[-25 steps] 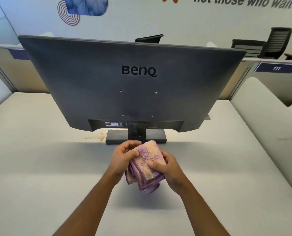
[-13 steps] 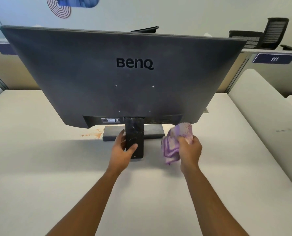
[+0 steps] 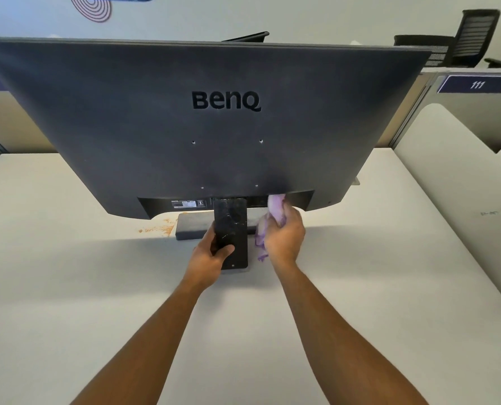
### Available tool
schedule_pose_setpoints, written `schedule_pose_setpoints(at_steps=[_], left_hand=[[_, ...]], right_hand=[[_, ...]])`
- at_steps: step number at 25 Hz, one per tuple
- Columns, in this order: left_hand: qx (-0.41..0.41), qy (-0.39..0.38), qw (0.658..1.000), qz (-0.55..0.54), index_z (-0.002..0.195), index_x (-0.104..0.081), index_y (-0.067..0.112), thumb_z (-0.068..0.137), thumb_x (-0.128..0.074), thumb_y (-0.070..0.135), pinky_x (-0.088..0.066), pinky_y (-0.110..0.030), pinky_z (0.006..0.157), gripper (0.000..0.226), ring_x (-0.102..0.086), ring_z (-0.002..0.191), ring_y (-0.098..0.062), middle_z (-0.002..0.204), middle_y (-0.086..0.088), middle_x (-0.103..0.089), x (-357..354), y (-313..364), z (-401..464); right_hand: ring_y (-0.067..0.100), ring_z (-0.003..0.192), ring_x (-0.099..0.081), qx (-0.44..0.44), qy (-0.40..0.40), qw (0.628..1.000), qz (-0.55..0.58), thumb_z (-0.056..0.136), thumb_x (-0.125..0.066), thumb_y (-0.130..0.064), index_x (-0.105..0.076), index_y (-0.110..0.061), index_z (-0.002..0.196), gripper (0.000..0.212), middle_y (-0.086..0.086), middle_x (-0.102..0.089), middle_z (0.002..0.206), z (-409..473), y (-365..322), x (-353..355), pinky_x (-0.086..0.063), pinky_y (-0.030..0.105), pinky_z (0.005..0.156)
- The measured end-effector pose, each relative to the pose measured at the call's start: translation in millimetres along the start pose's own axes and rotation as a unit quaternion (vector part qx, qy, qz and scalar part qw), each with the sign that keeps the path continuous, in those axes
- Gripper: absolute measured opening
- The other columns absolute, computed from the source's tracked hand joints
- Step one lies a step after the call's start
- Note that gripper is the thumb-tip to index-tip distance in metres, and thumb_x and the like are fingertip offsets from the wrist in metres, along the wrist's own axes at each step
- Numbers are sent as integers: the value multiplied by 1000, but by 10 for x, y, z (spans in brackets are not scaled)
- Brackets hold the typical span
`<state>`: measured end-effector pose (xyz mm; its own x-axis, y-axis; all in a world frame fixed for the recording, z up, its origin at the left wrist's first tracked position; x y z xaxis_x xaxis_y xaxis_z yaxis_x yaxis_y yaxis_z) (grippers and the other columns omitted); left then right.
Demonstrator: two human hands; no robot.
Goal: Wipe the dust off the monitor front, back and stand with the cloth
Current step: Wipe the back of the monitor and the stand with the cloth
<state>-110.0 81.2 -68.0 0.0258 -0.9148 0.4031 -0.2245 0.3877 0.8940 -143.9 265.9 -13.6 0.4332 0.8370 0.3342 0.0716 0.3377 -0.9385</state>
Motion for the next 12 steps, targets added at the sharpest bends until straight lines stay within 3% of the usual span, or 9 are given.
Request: schedule_pose_setpoints(at_steps=[2, 3, 5, 6, 9, 12], left_hand=[[-1, -6, 1000, -4, 147, -28, 37, 93, -63, 22, -45, -43, 100, 66, -55, 123, -26, 127, 9, -56, 4, -6, 7], [-1, -8, 1000, -3, 148, -28, 37, 94, -62, 21, -45, -43, 100, 66, -55, 123, -26, 126, 9, -56, 3, -7, 0], [-1, -12, 1000, -4, 149, -27, 37, 94, -62, 20, -44, -44, 101, 67, -55, 123, -25, 124, 9, -56, 6, -2, -7], [1, -13, 1000, -8, 149, -26, 37, 94, -62, 20, -44, -44, 102, 68, -55, 123, -25, 124, 9, -55, 6, -4, -7], [4, -14, 1000, -10, 150, -26, 37, 94, -62, 19, -42, -45, 103, 69, -54, 124, -25, 125, 8, -55, 8, -3, -8], [5, -14, 1000, -8, 149, -26, 37, 94, -62, 19, -43, -46, 103, 68, -53, 125, -26, 127, 8, -55, 2, 20, -13]], right_hand=[[10, 80, -65, -9, -49, 999, -14, 92, -65, -22, -66, -17, 112, 20, -10, -64, 94, -53, 99, -18, -38, -3, 57], [9, 73, -63, -27, -29, 999, 1, 92, -65, -22, -67, -18, 109, 17, -12, -63, 88, -65, 146, 51, -37, -3, 51], [12, 76, -62, -99, 68, 992, 34, 91, -65, -20, -66, -17, 111, 20, -5, -64, 93, -30, 252, 286, -42, 3, 62], [17, 82, -62, -129, 108, 985, 37, 91, -65, -21, -64, -16, 114, 23, -1, -65, 99, 0, 300, 396, -48, 14, 69], [24, 91, -64, -152, 122, 980, 36, 90, -67, -21, -64, -12, 114, 26, 7, -68, 107, 127, 298, 465, -56, 36, 84], [17, 86, -62, -81, 79, 993, 38, 90, -66, -17, -66, -9, 110, 21, 2, -67, 100, 101, 57, 261, -50, 25, 79]])
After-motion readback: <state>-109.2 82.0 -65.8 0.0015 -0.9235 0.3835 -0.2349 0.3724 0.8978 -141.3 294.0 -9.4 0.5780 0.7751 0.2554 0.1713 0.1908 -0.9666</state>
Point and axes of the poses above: each hand's wrist, its own z-axis towards the middle knuckle, its own x-axis out of the back of the hand, y = z × x, the point moved 6 cm from there along z, towards the middle knuckle
